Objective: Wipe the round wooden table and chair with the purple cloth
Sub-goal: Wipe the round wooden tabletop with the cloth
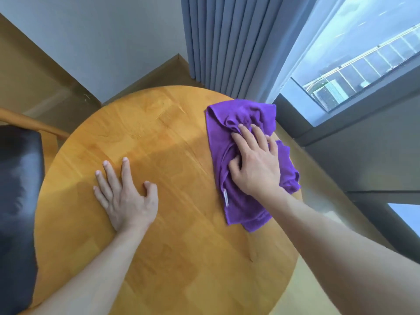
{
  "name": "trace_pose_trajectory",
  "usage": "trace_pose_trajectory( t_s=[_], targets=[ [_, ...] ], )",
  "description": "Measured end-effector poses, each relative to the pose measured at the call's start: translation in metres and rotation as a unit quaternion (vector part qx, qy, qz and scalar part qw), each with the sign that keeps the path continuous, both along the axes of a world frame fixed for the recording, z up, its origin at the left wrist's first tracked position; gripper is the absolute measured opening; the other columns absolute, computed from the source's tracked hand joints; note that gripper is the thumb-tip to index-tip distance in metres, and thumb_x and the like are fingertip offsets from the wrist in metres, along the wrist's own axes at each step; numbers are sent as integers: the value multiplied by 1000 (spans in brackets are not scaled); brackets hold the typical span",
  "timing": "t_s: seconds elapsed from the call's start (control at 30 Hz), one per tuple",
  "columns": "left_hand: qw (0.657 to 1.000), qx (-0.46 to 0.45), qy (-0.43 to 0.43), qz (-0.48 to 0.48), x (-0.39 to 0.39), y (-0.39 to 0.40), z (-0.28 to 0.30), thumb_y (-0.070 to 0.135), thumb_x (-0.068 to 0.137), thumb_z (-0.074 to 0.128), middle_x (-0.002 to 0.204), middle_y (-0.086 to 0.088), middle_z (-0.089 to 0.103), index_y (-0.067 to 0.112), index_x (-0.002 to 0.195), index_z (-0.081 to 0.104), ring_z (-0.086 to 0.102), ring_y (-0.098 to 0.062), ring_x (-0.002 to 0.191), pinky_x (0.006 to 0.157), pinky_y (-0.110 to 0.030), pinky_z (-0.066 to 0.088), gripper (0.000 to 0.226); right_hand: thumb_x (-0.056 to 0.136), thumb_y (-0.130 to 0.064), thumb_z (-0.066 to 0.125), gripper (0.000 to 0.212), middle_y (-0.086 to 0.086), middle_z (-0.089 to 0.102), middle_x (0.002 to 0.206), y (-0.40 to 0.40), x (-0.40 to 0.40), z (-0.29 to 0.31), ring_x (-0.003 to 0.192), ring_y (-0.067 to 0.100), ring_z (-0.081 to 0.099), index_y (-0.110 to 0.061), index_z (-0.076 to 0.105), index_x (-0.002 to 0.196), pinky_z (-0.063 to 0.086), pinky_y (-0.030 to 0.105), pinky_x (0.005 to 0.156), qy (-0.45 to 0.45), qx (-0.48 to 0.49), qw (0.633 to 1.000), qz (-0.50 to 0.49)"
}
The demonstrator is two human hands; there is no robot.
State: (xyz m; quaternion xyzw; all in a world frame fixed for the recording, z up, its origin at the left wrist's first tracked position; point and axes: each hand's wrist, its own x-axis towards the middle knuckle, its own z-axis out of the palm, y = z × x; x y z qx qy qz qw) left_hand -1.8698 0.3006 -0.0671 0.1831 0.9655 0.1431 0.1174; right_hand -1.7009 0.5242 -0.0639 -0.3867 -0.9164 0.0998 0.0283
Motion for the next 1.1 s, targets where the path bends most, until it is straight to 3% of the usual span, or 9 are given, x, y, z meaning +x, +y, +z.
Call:
trace_pose_trajectory(
  t_s=[0.13,0.23,0.37,0.6,0.73,0.83,0.9,0.97,1.1],
  targets=[
    [999,-12,-32,-14,-2,2,6,48,88,48,173,-9,-2,30,163,19,-8,-28,158,127,-54,-3,83,86,-35,44,63,6,36,163,-63,-6,-1,152,33,24,-15,49,145,20,55,118,-12,-34,995,-90],
    [991,-74,-63,-89,4,-6,12,66,87,57,172,-7,-13,41,162,4,-13,-32,157,125,-59,0,96,85,-38,44,66,10,36,163,-80,23,1,150,36,29,-13,51,146,23,58,116,-40,-33,995,86],
    [932,-250,-128,-229,21,-25,30,104,43,55,163,-4,-39,50,145,-38,-22,-40,154,118,-69,12,149,82,-41,49,61,4,49,155,-27,62,2,143,31,41,-19,58,139,32,51,111,-37,-9,970,240],
    [895,-311,-158,-280,62,-45,44,84,41,83,151,0,-55,50,139,-47,-28,-44,150,115,-74,23,165,81,-36,49,64,8,41,159,-106,74,7,147,34,31,-14,51,141,26,53,112,-29,-33,994,-105],
    [901,-300,-160,-269,60,-43,49,81,38,87,155,2,-51,54,141,-41,-26,-43,152,114,-75,24,166,80,-39,48,72,12,35,163,-159,114,4,146,38,35,-13,49,147,30,58,110,-71,-41,991,108],
    [903,-295,-152,-272,61,-45,47,81,36,87,156,3,-48,55,143,-37,-25,-43,152,114,-75,24,166,80,-37,50,66,6,46,158,-118,146,1,141,33,42,-18,56,142,31,52,110,-58,-14,960,274],
    [904,-296,-153,-267,60,-45,45,82,36,87,156,4,-49,55,144,-37,-25,-42,152,114,-75,23,166,80,-35,51,61,3,51,153,-95,150,-1,140,32,44,-20,58,138,29,49,110,-46,-7,976,213],
    [906,-292,-155,-264,58,-45,42,82,35,87,155,5,-49,56,143,-37,-27,-42,152,115,-75,21,166,80,-33,50,58,2,51,153,-107,137,0,143,31,41,-20,57,136,26,49,112,-35,-17,998,48],
    [907,-286,-146,-272,57,-46,40,83,33,86,156,4,-48,55,143,-37,-27,-43,152,112,-77,20,167,78,-30,47,63,4,40,160,-182,79,6,149,29,29,-16,52,140,20,50,112,0,-73,977,-202]
  ],
)
